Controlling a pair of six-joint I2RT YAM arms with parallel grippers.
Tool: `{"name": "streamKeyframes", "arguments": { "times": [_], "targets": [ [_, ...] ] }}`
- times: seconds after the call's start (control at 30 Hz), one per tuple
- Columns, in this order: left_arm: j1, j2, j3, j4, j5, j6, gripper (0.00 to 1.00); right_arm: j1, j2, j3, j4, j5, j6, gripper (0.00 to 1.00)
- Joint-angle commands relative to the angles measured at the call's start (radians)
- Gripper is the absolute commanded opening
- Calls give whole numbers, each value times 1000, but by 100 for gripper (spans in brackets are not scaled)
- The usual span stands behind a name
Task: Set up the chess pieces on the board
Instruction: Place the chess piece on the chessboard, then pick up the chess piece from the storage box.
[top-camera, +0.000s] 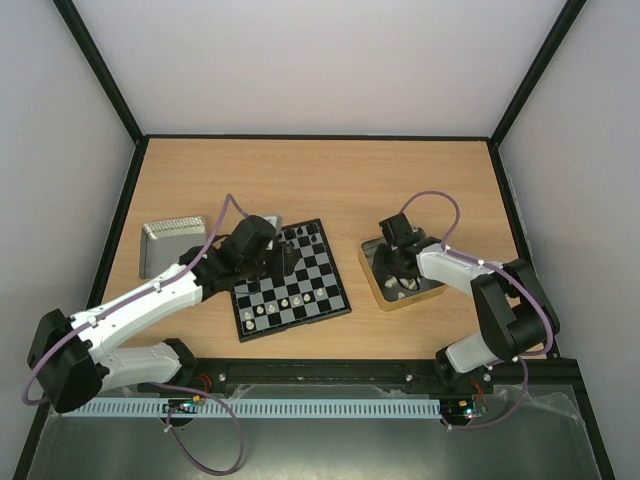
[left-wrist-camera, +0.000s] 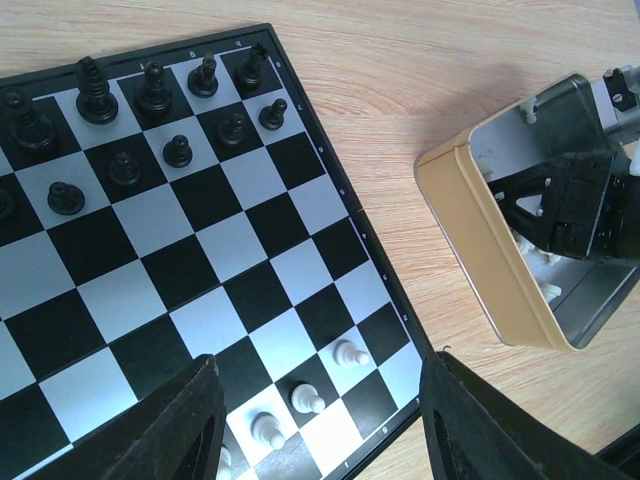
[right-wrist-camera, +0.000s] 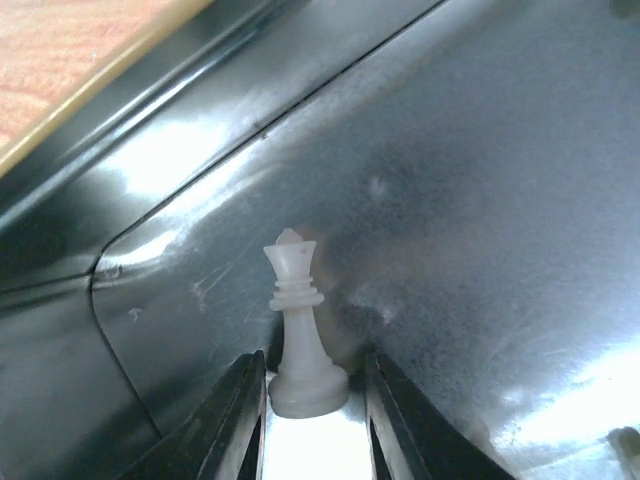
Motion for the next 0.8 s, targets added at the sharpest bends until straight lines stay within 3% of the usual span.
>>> {"name": "streamKeyframes", "arguments": {
  "times": [0.0,0.2,0.37,0.57,0.67,0.77],
  "targets": [
    [6,7,-10,35,10,17,55,-1,-23,-6,25,97,34,25],
    [6,5,-14,37,10,16,55,-2,-36,-12,68,130,77,20],
    [6,3,-17,37,11,14,55,-2,5,11,54,134,40,28],
    [7,2,-19,40,11,13,55,-1,71,29,47,124,0,29],
    [6,3,-17,42,11,13,56,-1,86,40,38,129,-12,24],
    [8,1,-14,43,14,12,56,-1,79,42,37,128,-21,13]
  ]
}}
